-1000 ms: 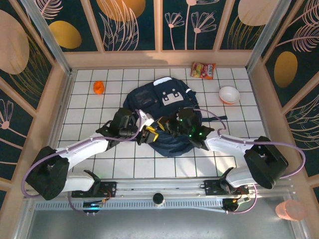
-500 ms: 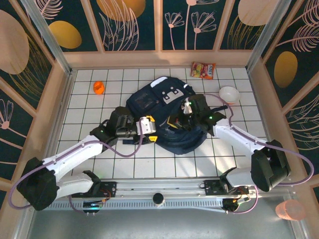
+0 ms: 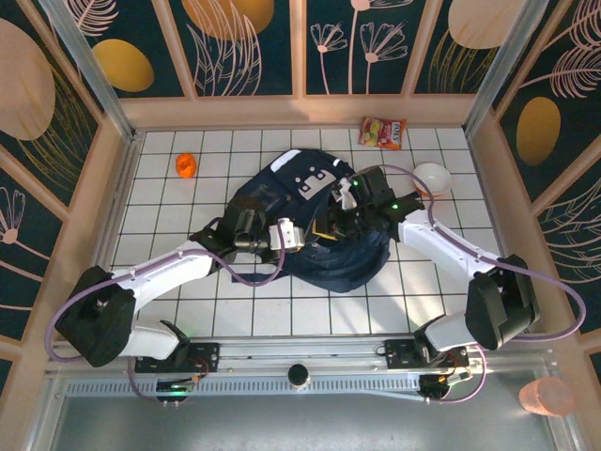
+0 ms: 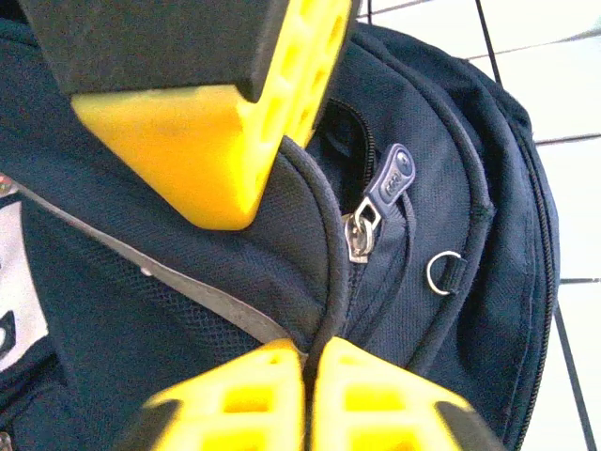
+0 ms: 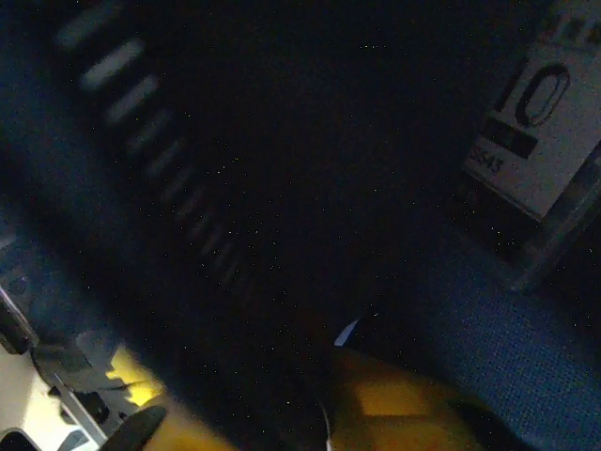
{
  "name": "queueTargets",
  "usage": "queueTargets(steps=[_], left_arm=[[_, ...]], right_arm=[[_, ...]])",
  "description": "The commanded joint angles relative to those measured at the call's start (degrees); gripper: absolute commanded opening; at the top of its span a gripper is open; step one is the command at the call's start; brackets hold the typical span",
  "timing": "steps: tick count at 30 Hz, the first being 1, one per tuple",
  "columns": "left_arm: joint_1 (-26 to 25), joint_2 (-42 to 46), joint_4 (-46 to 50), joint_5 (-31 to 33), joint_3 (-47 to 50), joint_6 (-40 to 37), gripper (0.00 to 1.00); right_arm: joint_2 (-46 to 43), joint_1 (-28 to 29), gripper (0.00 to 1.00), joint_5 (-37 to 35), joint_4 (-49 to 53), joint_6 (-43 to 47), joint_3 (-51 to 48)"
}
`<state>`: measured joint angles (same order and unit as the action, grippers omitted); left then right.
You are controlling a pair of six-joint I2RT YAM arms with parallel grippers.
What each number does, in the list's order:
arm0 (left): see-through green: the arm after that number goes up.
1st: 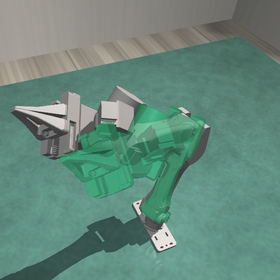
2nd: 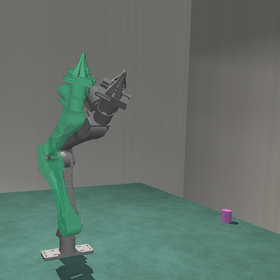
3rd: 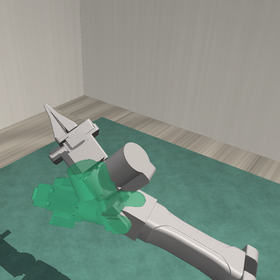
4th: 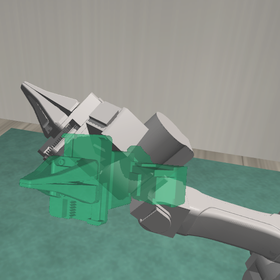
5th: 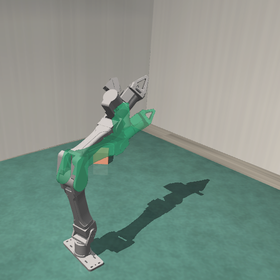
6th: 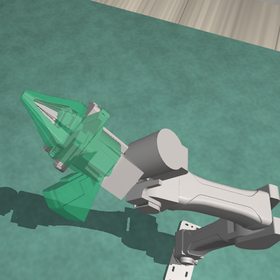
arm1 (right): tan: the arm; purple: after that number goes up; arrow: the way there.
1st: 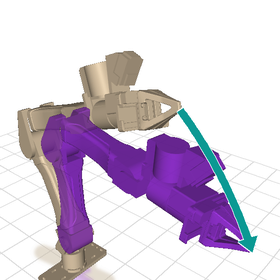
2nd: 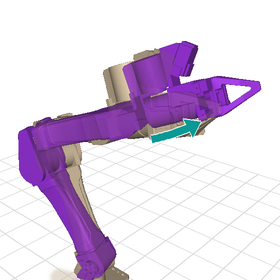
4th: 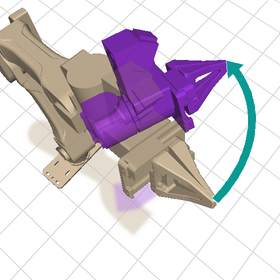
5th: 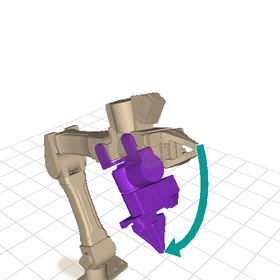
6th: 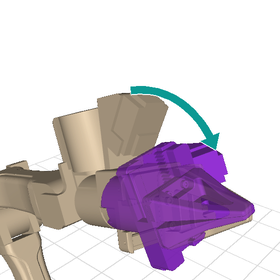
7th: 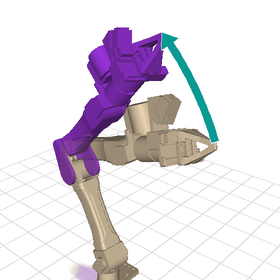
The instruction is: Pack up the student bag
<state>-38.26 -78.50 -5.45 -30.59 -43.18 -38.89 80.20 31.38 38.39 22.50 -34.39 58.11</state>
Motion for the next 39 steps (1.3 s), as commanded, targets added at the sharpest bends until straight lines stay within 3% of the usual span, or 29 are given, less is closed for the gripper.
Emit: queueTargets(steps=[1, 4, 7, 11, 17, 21, 29, 39], left_arm=[[-0.1, 0.6, -4.2, -4.5, -0.5, 5.5, 0.00], [-0.1, -0.2, -3.7, -7.0, -0.8, 7.3, 0.00], [0.0, -0.5, -3.7, -8.4, -1.3, 8.6, 0.00], [0.0, -0.7, -3.2, -9.4, -2.2, 8.6, 0.00], [0.5, -0.8, -2.5, -10.2, -3.4, 8.8, 0.00], [0.7, -1.3, -2.6, -10.2, -4.4, 10.3, 0.00], [0.6, -3.1, -1.4, -9.3, -6.5, 12.2, 0.00], [0.6, -3.5, -0.7, -9.8, -7.8, 12.4, 0.00]], right_arm=[[-7.9, 0.3, 0.24, -4.6, 0.8, 8.6, 0.8], [-17.8, 1.1, 0.38, -11.6, -2.3, 15.5, -4.1], [-28.2, 1.1, 0.46, -17.8, -6.2, 19.9, -9.0], [-35.7, 1.1, 0.47, -20.1, -9.6, 27.9, -15.8], [-30.6, 2.1, 0.44, -13.2, -9.3, 39.3, -17.9], [-25.3, 6.5, 0.41, -12.9, -7.3, 43.2, -15.9], [-21.4, 8.7, 0.40, -17.7, -1.1, 35.2, -12.7], [-19.2, 8.4, 0.39, -18.3, 1.9, 24.4, -11.2]])
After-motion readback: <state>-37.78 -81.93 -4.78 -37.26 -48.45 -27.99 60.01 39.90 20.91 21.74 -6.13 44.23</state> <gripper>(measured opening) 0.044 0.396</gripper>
